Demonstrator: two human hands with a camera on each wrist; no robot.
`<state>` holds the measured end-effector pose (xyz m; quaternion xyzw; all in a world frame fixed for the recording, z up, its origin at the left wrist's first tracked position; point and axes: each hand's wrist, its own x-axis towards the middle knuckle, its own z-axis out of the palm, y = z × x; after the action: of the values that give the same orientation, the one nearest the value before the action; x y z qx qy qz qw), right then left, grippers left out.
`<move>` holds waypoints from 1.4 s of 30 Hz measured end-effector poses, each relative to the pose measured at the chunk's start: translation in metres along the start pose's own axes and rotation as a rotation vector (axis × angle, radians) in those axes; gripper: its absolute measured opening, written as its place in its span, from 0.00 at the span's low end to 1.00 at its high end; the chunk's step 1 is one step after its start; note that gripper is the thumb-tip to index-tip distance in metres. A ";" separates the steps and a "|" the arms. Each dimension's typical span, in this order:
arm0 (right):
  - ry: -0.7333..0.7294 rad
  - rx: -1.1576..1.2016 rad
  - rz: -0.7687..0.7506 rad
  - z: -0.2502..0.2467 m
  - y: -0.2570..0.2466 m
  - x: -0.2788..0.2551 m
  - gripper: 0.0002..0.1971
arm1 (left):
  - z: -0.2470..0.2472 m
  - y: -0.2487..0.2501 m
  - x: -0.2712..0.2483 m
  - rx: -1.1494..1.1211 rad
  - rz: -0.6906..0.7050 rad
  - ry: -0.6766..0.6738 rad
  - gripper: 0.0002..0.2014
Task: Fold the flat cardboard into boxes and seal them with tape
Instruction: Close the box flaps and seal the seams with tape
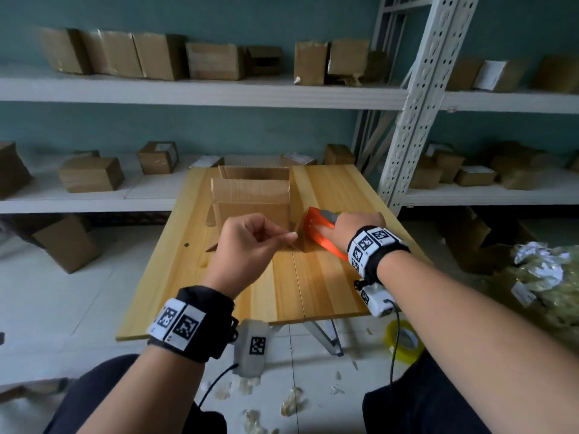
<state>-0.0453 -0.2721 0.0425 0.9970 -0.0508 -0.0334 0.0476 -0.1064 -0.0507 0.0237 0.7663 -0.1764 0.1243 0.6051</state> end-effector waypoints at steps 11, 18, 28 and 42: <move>-0.011 0.025 0.077 0.015 -0.006 0.019 0.38 | 0.007 0.001 0.002 0.097 0.039 -0.004 0.10; -0.046 0.069 0.101 0.019 -0.013 0.028 0.31 | 0.006 0.022 -0.001 -0.123 0.074 -0.049 0.07; 0.115 0.288 0.133 0.000 0.000 0.003 0.45 | -0.030 -0.004 0.007 -0.527 -0.112 -0.206 0.08; -0.175 1.401 -0.608 -0.020 0.003 -0.051 0.35 | -0.048 0.011 0.040 -1.062 -0.076 -0.233 0.05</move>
<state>-0.0948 -0.2680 0.0657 0.7582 0.2125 -0.0837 -0.6107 -0.0741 -0.0113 0.0608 0.3698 -0.2532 -0.0895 0.8895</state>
